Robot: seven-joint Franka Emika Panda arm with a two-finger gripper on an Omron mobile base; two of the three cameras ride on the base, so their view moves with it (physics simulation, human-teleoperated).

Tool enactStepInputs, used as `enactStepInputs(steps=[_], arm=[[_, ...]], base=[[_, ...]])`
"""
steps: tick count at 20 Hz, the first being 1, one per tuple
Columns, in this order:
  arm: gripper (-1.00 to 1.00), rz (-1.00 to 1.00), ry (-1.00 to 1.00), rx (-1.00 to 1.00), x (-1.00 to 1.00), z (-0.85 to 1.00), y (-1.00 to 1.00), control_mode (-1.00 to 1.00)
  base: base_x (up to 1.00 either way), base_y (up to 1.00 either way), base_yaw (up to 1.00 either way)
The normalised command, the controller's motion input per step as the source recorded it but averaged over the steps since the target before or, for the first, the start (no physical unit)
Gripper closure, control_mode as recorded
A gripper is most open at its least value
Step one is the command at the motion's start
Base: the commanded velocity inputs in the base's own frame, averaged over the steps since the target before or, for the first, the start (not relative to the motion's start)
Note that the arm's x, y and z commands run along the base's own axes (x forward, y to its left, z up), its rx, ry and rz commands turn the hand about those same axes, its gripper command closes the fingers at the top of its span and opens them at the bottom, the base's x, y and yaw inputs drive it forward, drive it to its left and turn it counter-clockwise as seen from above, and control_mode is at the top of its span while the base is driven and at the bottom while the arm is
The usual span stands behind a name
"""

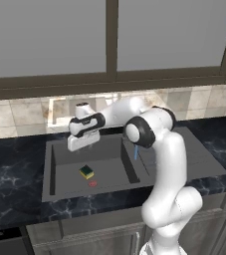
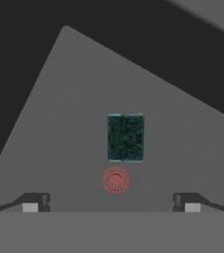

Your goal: Soak the sponge with water for a few seconds and then drop it inside the sink.

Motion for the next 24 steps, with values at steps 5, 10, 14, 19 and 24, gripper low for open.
enactStepInputs(steps=[5,10,14,19,24], arm=[[-1.00,0.00,0.00,0.00,-0.29,0.39,0.00,-1.00],[-1.00,0.00,0.00,0.00,-0.41,0.29,0.00,-1.00],[-1.00,0.00,0.00,0.00,-0.46,0.27,0.00,-1.00],[-1.00,0.00,0.00,0.00,-0.36,0.23,-0.06,-1.00],[-1.00,0.00,0.00,0.00,-0.34,0.28,-0.01,-1.00]], base=[[0.00,0.00,0.00],[0.00,0.00,0.00],[0.00,0.00,0.00],[0.00,0.00,0.00],[0.00,0.00,0.00]])
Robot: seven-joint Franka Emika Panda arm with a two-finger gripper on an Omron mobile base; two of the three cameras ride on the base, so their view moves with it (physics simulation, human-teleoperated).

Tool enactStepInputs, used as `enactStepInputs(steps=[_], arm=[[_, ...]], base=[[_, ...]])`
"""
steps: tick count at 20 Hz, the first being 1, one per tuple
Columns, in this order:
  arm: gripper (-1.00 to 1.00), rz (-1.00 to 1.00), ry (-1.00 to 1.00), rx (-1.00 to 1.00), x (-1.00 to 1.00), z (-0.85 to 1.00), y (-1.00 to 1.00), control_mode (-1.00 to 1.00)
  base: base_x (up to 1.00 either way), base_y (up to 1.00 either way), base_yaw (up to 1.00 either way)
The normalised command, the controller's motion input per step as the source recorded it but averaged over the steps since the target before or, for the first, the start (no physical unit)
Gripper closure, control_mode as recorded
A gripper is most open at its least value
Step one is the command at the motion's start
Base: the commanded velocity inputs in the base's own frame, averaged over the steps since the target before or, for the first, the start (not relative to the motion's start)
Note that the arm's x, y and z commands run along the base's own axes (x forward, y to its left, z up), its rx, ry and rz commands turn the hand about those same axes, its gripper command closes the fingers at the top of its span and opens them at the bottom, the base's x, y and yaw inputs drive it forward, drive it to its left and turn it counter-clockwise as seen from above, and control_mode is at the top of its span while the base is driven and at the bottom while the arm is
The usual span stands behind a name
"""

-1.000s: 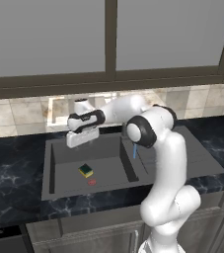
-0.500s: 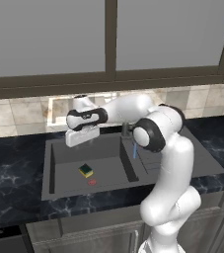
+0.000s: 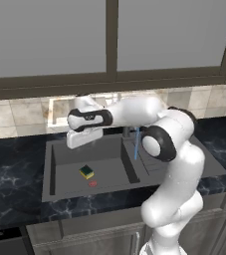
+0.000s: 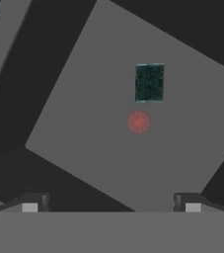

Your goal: Soak the sponge with water for a few seconds and then drop it inside the sink.

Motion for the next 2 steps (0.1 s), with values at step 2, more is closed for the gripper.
enactStepInputs(steps=[2], arm=[[-1.00,-0.01,0.00,0.00,-0.34,0.31,-0.09,-1.00]], base=[[0.00,0.00,0.00]])
